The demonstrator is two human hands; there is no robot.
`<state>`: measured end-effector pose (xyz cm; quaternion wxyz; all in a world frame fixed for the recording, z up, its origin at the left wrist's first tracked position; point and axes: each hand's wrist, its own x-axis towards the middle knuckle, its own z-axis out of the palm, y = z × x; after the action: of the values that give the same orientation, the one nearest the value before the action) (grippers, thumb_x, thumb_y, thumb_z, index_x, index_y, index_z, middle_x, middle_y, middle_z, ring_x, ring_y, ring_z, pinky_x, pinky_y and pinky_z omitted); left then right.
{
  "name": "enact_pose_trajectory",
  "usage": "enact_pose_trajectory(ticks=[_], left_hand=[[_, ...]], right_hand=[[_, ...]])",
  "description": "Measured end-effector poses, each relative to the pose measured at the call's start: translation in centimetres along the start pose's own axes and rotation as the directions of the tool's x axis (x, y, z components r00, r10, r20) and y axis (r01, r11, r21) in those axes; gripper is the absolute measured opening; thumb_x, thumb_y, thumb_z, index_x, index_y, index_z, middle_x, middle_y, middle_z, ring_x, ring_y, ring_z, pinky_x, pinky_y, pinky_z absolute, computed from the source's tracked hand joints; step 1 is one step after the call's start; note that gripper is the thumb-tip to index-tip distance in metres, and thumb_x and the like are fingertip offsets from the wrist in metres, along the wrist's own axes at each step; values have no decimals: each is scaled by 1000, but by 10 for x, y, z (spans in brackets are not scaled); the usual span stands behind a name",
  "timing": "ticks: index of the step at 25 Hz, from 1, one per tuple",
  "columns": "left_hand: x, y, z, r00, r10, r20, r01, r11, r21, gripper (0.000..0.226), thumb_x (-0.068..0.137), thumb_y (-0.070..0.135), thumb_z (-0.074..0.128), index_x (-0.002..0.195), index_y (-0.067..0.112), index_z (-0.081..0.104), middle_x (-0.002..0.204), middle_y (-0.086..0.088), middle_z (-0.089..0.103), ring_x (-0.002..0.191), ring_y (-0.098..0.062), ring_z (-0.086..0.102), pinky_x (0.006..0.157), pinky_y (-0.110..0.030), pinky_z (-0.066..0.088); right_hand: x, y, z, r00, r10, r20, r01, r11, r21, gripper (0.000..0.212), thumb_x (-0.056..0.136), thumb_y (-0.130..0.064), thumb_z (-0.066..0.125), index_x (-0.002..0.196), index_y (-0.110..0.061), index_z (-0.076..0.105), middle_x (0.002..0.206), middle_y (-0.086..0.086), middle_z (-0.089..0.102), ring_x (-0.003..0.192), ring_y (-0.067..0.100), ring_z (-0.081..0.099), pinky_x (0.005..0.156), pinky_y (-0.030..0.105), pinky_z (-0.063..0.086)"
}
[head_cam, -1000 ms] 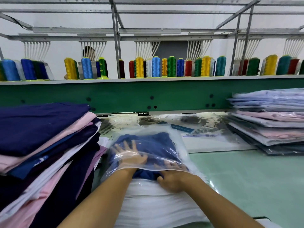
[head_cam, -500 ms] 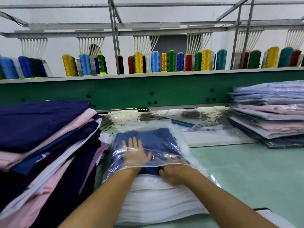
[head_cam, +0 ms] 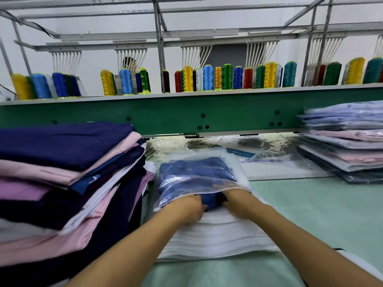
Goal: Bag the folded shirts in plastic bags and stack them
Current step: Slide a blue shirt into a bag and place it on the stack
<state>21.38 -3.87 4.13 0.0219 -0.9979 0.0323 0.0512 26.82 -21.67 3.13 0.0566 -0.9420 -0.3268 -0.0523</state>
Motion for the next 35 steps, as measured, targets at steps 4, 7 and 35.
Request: enact_pose_trajectory(ticks=[4, 7, 35], left_hand=[[-33, 0, -18, 955, 196, -222, -125, 946, 297, 23, 91, 1, 50, 109, 8, 62, 109, -14, 64, 100, -35, 62, 67, -38, 39], [-42, -7, -16, 743, 456, -489, -214, 855, 472, 35, 75, 4, 65, 107, 13, 55, 102, -9, 60, 89, -29, 57, 64, -37, 42], [-58, -72, -27, 954, 84, 288, -35, 985, -169, 13, 70, 21, 54, 81, 19, 48, 93, -7, 59, 68, -25, 48, 61, -34, 38]], right_hand=[[-19, 1, -11, 993, -51, -104, 35, 988, -152, 35, 94, -6, 49, 125, -21, 56, 130, 1, 61, 116, 27, 58, 78, 32, 43], [-34, -4, -13, 968, -119, -220, 58, 963, -264, 25, 90, -7, 54, 110, -20, 53, 109, 0, 60, 99, 27, 60, 63, 33, 34], [-43, 36, -43, 944, -66, 323, -101, 874, 475, 31, 76, -37, 51, 100, -27, 67, 99, 1, 64, 88, 25, 56, 80, 34, 47]])
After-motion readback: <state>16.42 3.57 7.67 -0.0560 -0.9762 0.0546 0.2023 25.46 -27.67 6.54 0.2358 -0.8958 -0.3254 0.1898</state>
